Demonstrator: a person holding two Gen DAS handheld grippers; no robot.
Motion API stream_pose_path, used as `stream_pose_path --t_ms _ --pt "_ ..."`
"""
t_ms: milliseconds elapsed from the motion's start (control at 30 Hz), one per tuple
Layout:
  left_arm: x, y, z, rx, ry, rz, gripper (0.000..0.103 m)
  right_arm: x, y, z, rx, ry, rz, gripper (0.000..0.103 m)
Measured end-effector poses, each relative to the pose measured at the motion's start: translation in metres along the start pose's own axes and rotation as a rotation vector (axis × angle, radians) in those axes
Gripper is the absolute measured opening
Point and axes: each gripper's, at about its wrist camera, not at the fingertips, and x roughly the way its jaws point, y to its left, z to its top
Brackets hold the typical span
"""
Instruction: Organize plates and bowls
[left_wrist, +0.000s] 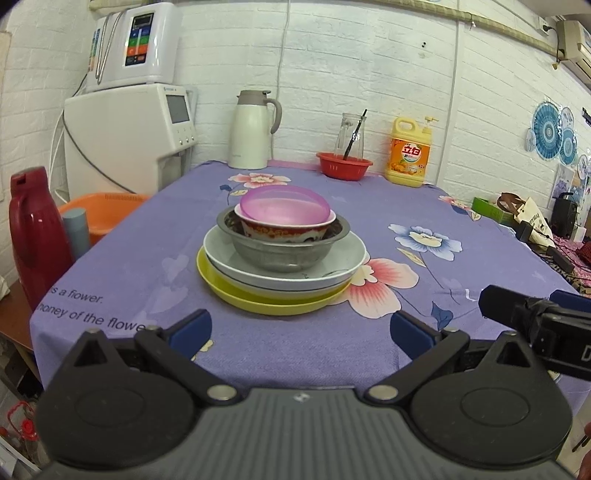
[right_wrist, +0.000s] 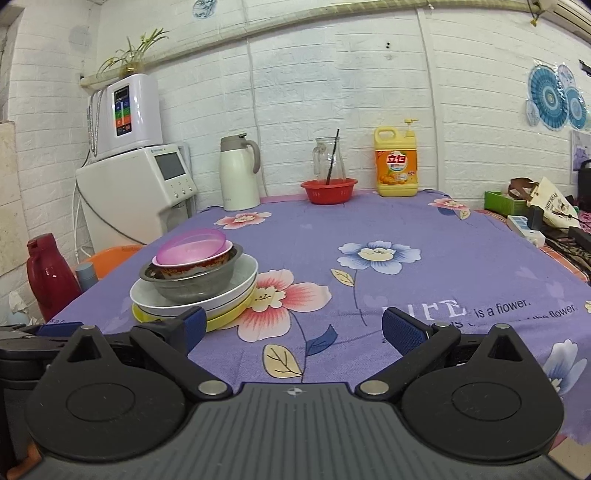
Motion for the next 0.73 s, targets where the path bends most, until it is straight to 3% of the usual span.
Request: stream_pose_path --t_ms 267,733 --pt "0.000 -0.004 0.000 0.008 -0.003 0.011 0.102 0.009 -0.014 -0.007 0.057 0.084 -0.020 0.103" --pt "-0.004 -0.006 0.000 0.015 -0.029 0.010 0.102 0.003 -0.017 -0.006 0.070 0.075 -0.001 0.103"
